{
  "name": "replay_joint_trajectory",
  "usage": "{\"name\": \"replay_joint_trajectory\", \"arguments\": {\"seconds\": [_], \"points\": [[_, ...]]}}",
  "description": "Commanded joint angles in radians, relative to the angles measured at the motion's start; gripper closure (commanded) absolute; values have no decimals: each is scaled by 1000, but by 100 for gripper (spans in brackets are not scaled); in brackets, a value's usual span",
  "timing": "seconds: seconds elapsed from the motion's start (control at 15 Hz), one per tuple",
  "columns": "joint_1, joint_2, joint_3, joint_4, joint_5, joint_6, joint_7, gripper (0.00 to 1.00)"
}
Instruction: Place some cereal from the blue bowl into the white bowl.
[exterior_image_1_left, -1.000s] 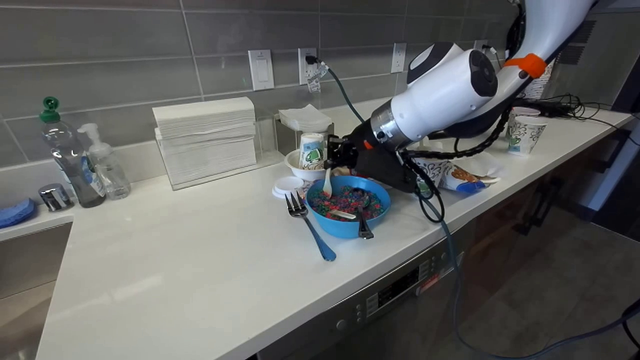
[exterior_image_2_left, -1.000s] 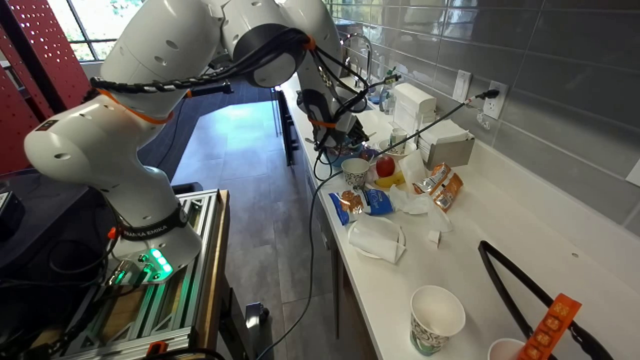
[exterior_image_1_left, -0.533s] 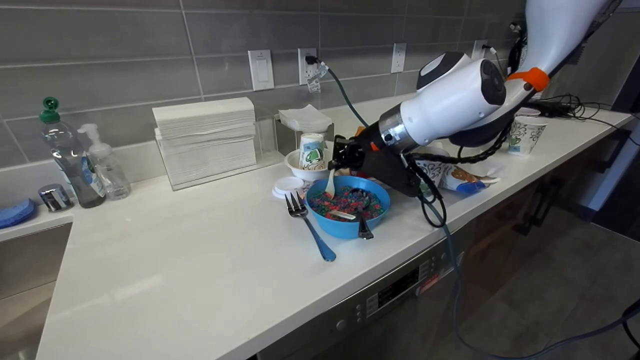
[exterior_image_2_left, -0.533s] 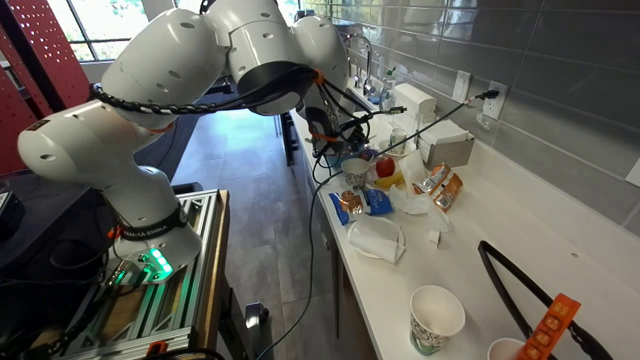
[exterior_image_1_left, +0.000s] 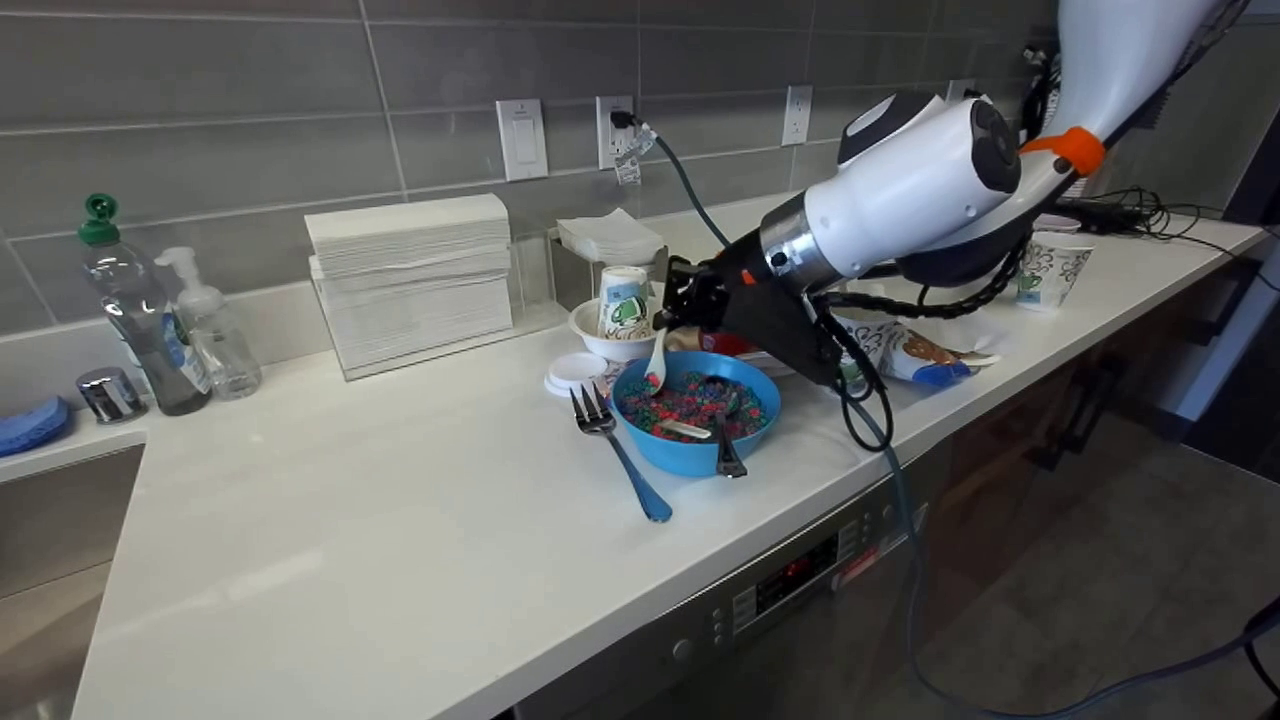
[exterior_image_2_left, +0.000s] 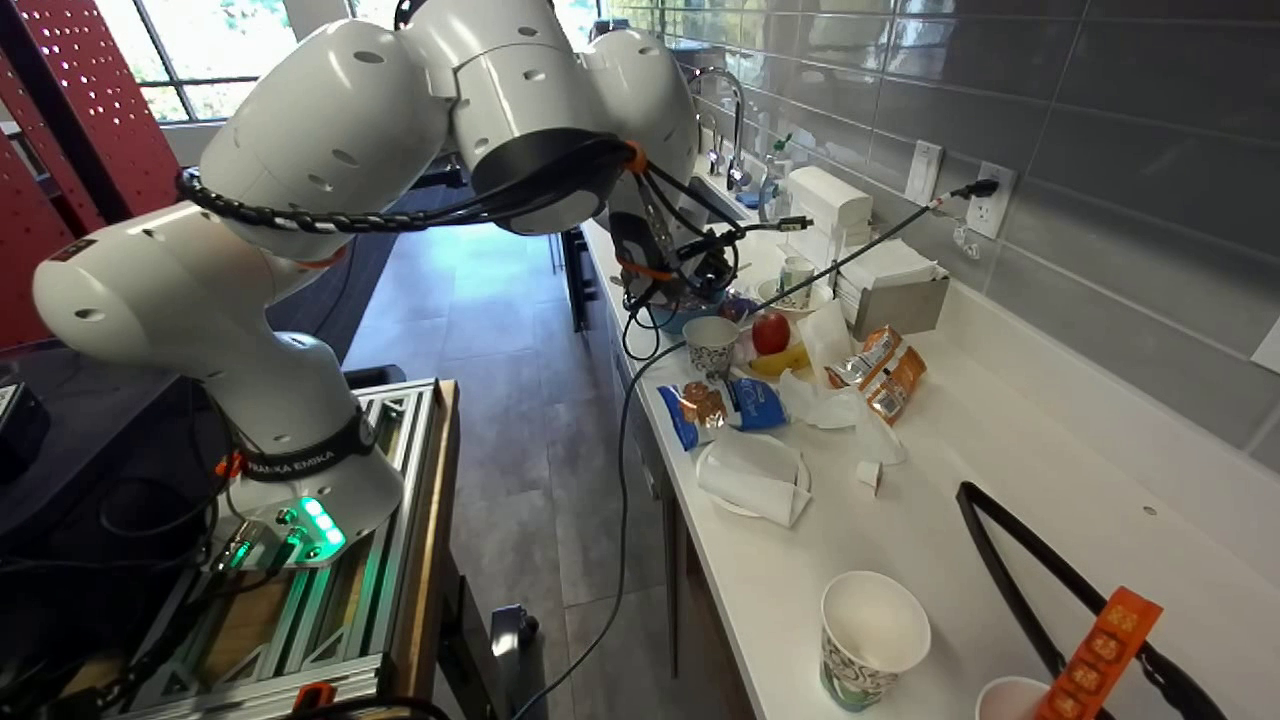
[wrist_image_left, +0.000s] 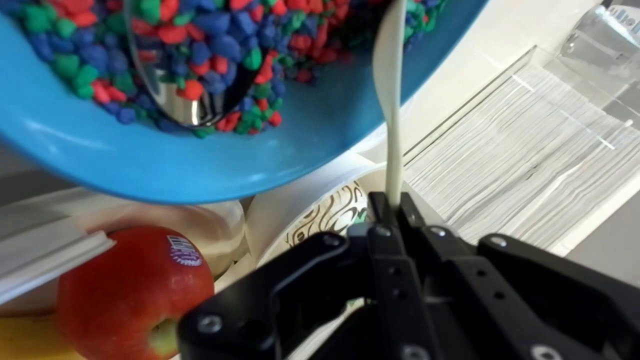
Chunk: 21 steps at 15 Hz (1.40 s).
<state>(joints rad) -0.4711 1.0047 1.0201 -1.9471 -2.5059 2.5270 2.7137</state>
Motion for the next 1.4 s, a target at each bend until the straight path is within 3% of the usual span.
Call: {"name": "replay_joint_trajectory", "arguments": {"seconds": [0.0, 1.33], "points": [[-46, 22, 35, -29, -9, -6, 31, 99], [-117, 26, 148, -58, -9, -22, 32, 99]]}}
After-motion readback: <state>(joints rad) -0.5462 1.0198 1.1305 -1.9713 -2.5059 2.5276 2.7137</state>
